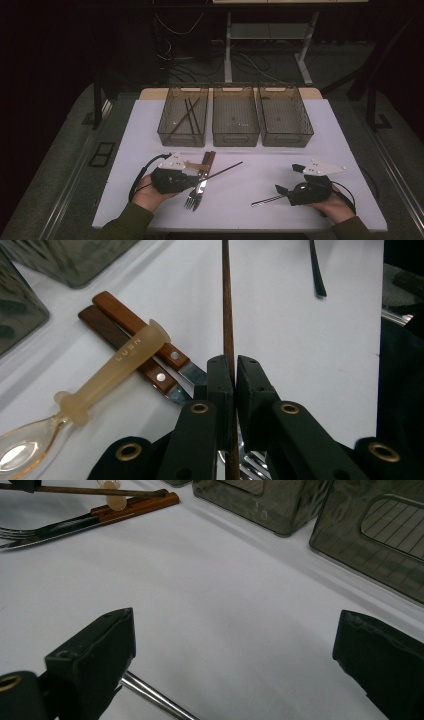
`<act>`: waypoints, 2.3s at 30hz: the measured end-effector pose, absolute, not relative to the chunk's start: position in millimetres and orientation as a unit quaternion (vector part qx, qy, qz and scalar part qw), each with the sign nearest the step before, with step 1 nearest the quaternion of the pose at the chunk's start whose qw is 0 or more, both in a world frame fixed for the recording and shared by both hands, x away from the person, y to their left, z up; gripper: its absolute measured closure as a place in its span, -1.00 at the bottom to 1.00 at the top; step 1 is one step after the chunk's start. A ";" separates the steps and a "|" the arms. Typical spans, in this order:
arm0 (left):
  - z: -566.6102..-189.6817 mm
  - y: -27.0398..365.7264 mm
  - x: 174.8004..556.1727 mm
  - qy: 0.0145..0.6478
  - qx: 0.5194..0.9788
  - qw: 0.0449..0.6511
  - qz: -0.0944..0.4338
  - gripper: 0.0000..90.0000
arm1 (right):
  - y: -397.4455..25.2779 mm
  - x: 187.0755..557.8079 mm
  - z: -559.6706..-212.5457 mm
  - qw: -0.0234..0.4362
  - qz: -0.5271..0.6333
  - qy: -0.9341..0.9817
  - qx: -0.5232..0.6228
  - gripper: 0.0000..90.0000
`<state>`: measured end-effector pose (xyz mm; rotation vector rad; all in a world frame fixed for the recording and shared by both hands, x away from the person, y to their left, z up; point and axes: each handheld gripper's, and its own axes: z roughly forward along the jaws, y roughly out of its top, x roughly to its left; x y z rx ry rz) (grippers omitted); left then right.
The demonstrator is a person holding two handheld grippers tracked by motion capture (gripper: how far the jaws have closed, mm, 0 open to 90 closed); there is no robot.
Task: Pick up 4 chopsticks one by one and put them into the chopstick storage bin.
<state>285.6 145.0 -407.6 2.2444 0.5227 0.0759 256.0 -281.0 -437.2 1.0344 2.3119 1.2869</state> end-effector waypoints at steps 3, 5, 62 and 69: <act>-405.5 145.7 288.6 0.209 0.888 0.408 0.031 0.87 | -281.0 255.9 -437.2 0.149 0.447 0.805 0.361 -0.92; -404.0 146.2 290.9 0.211 0.887 0.410 0.034 0.87 | -281.0 255.9 -437.2 0.148 0.447 0.804 0.362 -0.92; -343.7 161.2 402.3 0.292 0.847 0.424 0.136 0.87 | -284.3 256.9 -436.6 0.150 0.451 0.800 0.366 -0.92; -342.5 167.5 429.8 0.330 0.836 0.412 0.149 0.87 | -284.2 256.3 -436.4 0.148 0.451 0.800 0.367 -0.92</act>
